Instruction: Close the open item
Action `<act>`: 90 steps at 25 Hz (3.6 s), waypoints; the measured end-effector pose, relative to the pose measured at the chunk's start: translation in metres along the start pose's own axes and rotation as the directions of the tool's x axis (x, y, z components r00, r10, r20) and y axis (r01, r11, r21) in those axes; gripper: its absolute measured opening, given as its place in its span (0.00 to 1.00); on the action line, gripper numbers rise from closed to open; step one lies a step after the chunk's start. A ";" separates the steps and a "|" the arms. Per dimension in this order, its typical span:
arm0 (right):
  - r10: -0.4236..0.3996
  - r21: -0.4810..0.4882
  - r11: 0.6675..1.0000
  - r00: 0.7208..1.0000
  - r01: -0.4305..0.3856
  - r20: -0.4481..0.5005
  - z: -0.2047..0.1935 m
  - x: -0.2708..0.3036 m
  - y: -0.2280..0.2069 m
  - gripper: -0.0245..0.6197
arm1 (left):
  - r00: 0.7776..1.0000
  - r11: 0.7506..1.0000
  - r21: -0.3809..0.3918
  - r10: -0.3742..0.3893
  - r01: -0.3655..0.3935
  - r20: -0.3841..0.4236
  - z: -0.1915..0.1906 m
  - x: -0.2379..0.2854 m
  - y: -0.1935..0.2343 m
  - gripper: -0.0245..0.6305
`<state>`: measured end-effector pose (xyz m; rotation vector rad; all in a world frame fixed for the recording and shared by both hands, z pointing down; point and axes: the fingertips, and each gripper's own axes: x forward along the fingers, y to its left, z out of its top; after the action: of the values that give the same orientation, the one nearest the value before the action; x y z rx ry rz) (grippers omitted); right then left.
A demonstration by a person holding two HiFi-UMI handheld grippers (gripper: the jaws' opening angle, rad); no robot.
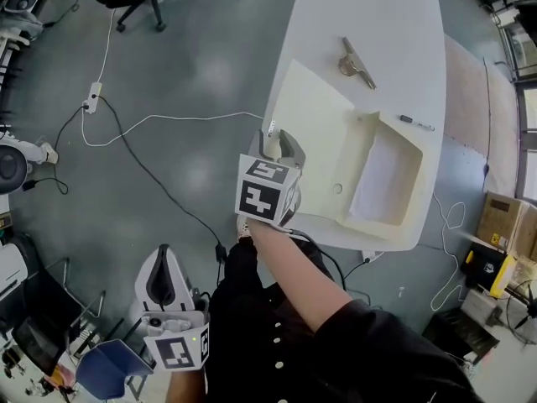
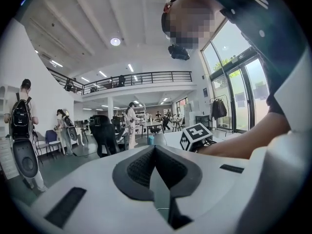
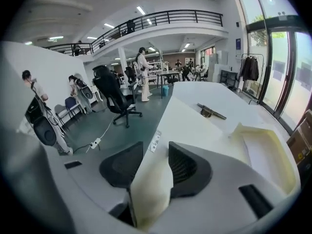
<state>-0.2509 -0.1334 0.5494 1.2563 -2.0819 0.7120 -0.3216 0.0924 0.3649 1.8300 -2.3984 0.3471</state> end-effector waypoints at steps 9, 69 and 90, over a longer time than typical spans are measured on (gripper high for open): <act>0.151 0.179 0.972 0.988 -0.155 0.036 0.022 -0.029 -0.022 0.29 | 0.995 0.996 0.016 -0.093 0.093 0.047 0.022 0.019 -0.035 0.06; 0.161 0.453 0.879 0.987 -0.150 0.015 -0.110 -0.117 -0.406 0.15 | 0.758 0.749 0.120 -0.649 0.651 -0.066 0.032 0.099 -0.314 0.06; -0.194 0.030 0.980 0.980 0.195 -0.044 -0.115 -0.105 -0.399 0.19 | 0.736 0.724 0.132 -0.665 0.677 -0.125 0.013 0.106 -0.325 0.06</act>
<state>0.1736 -0.1540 0.6062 1.4296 -1.8895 0.6803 -0.0372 -0.0911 0.4139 2.5458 -1.5163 0.5256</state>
